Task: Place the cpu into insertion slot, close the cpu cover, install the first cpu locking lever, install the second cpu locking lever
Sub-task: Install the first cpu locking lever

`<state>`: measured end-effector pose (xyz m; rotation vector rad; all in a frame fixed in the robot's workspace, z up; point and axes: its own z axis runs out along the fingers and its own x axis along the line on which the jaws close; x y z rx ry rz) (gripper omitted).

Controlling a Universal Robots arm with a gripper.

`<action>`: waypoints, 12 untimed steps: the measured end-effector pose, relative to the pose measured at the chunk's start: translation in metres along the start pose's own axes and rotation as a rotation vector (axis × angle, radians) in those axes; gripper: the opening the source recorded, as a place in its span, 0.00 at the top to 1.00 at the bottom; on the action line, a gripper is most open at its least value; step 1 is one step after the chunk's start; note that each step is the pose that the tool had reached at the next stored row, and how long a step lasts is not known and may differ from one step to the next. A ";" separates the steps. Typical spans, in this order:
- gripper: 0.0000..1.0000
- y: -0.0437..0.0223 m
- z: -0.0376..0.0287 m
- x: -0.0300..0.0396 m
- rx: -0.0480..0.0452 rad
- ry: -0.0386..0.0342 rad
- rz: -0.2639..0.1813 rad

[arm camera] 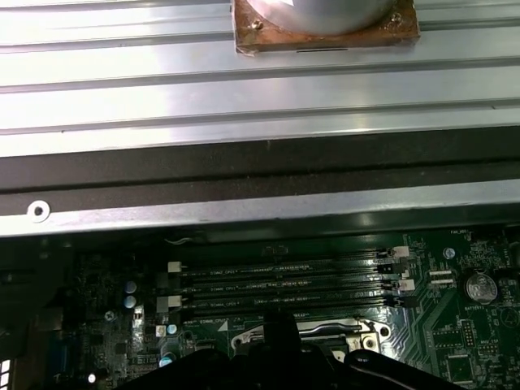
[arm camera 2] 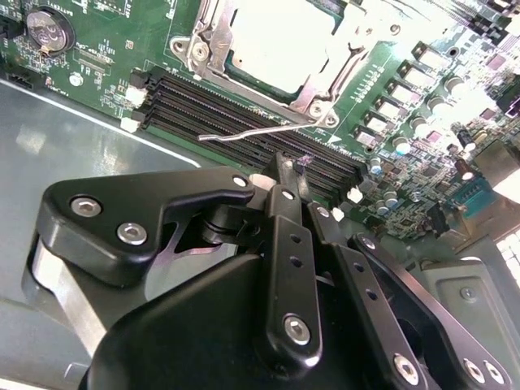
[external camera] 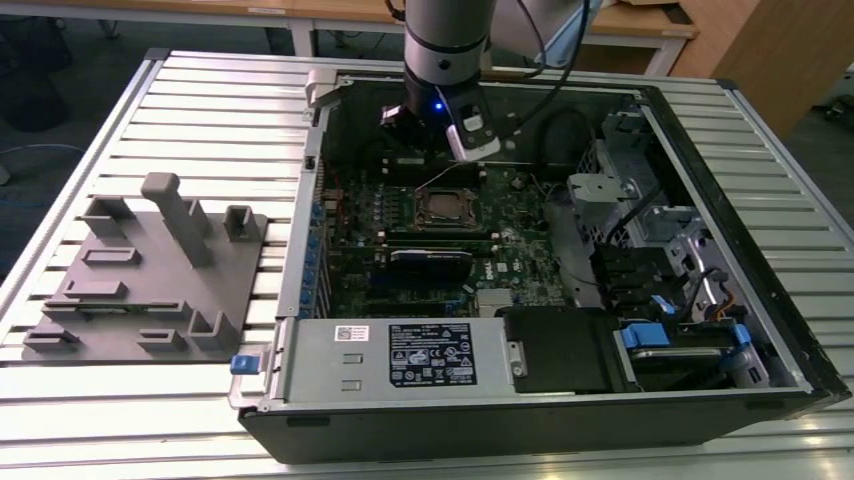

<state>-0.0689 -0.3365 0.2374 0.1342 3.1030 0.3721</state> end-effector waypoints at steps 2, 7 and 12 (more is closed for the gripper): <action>0.90 0.0000 0.0000 0.0000 0.0002 0.0000 0.000; 0.90 -0.0005 0.0022 0.0001 -0.0007 -0.0068 -0.002; 0.90 -0.0007 0.0031 0.0000 -0.0011 -0.0117 -0.003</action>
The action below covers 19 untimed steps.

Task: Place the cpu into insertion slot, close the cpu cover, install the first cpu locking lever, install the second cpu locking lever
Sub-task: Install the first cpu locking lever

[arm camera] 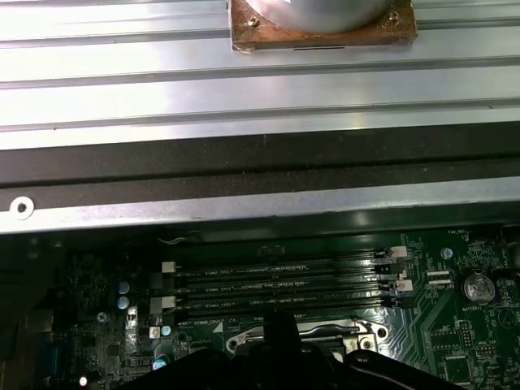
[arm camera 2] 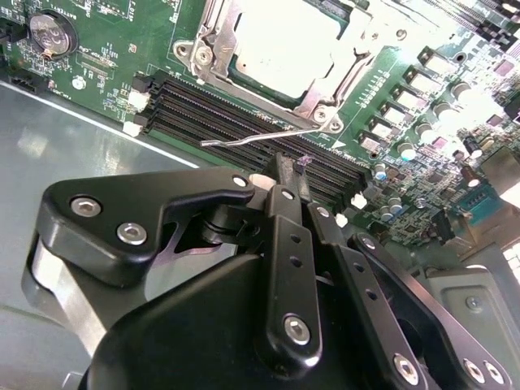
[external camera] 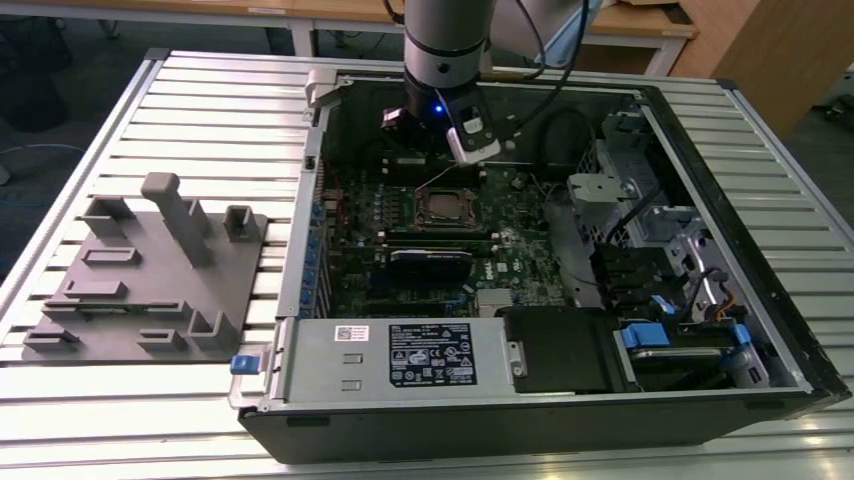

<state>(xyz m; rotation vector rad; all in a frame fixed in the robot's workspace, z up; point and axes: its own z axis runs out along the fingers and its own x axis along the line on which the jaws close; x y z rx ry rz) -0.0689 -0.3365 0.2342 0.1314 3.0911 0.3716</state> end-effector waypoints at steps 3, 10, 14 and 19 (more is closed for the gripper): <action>0.90 0.0000 0.0001 0.0000 0.0000 0.0000 0.000; 0.90 -0.0007 0.0029 0.0001 -0.0016 -0.0124 -0.003; 0.90 -0.0008 0.0033 0.0001 -0.0019 -0.0161 -0.004; 0.90 -0.0008 0.0030 0.0001 -0.0021 -0.0165 -0.004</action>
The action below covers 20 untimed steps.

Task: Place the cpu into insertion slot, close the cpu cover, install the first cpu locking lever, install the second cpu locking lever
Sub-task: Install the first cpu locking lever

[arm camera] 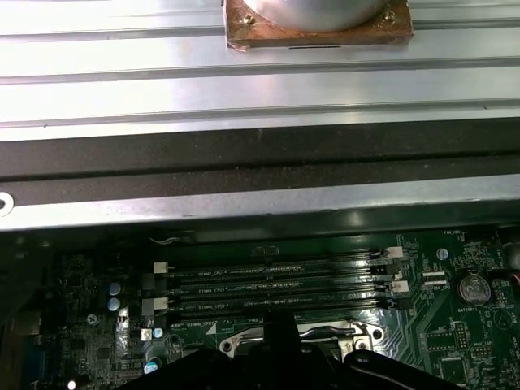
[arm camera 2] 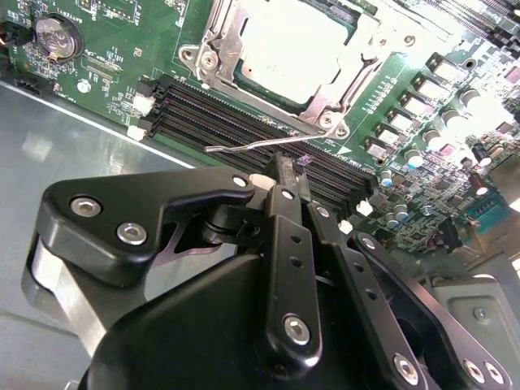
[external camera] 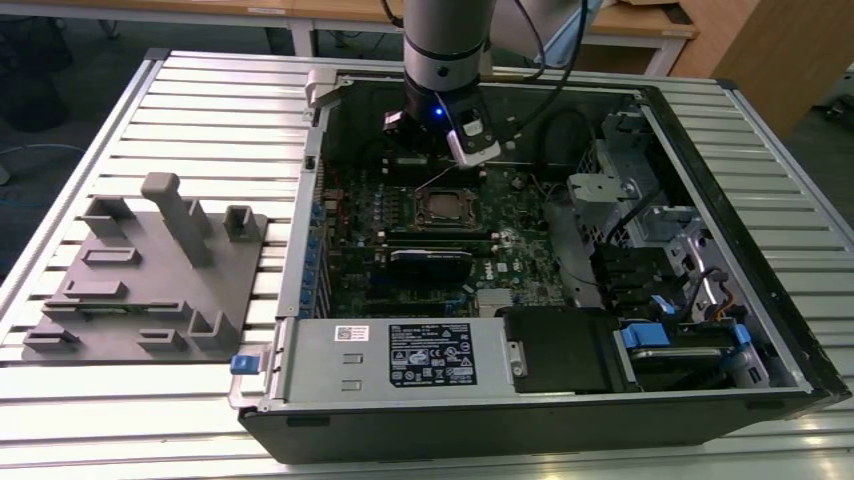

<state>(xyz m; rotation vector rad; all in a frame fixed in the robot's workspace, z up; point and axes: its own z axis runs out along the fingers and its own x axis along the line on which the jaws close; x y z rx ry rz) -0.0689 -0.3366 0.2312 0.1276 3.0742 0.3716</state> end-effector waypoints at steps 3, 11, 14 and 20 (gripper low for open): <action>0.90 0.0004 -0.0016 -0.0001 -0.0001 0.0000 0.000; 0.90 0.0004 -0.0014 -0.0001 -0.0083 -0.0065 -0.001; 0.90 0.0004 -0.0013 -0.0001 -0.0088 -0.0089 -0.002; 0.90 0.0001 -0.0002 0.0000 -0.0102 -0.0255 -0.006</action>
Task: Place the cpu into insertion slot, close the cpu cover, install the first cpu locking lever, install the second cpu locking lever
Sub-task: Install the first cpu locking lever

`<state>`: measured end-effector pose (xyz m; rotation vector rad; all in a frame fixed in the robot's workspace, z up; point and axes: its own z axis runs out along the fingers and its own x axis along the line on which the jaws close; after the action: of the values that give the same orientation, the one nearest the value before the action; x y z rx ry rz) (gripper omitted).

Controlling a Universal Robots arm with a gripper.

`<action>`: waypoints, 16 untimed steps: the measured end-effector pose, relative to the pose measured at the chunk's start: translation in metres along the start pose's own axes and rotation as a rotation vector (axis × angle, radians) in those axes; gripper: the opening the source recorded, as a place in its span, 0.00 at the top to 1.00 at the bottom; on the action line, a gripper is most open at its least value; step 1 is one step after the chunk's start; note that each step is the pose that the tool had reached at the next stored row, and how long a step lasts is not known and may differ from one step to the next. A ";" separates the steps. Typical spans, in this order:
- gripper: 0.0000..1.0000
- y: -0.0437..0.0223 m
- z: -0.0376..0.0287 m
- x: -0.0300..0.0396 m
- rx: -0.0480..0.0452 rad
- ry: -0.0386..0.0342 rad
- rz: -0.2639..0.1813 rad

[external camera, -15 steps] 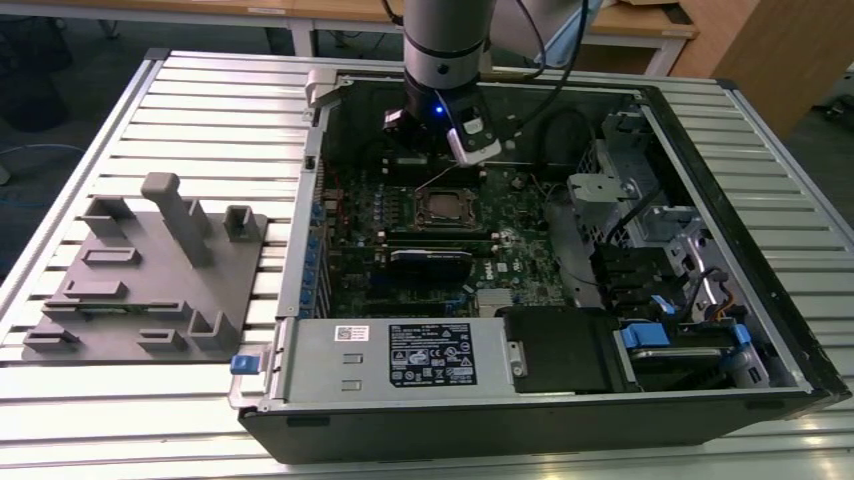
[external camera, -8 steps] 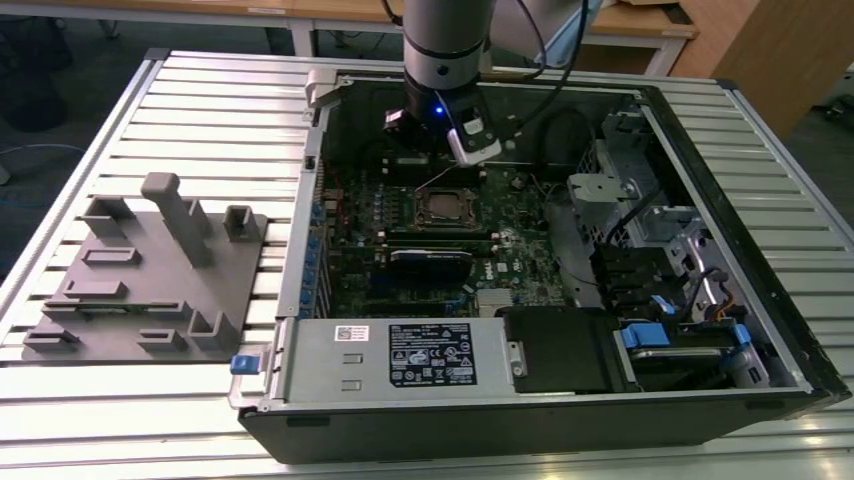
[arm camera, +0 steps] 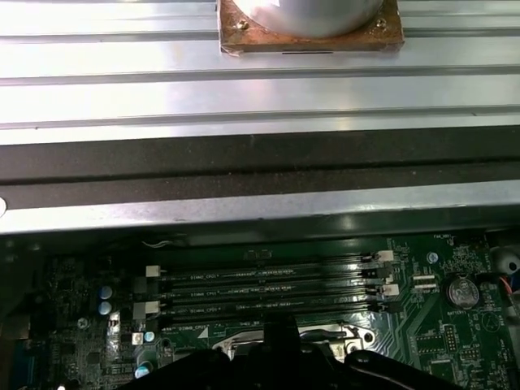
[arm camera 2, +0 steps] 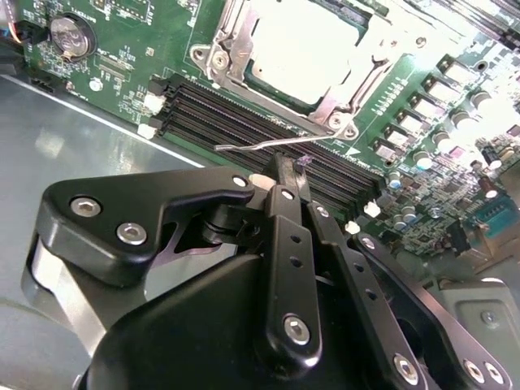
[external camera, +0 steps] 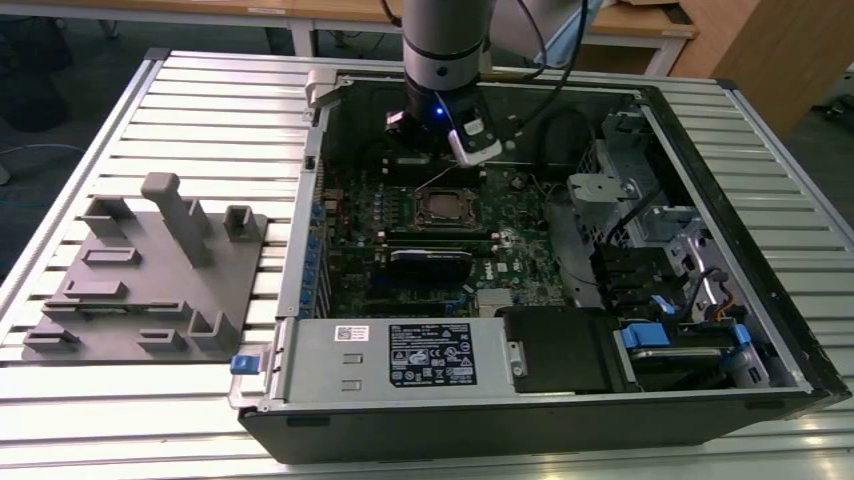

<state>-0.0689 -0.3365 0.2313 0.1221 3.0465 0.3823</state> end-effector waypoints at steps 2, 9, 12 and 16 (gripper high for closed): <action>0.90 -0.0001 0.0002 -0.0001 -0.0003 -0.0044 -0.001; 0.90 -0.0002 0.0009 0.0000 -0.0011 -0.0053 -0.001; 0.90 -0.0007 0.0027 0.0001 -0.0020 -0.0072 -0.002; 0.90 -0.0010 0.0040 0.0002 -0.0058 -0.0093 -0.002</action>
<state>-0.0689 -0.3365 0.2272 0.1202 3.0359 0.3894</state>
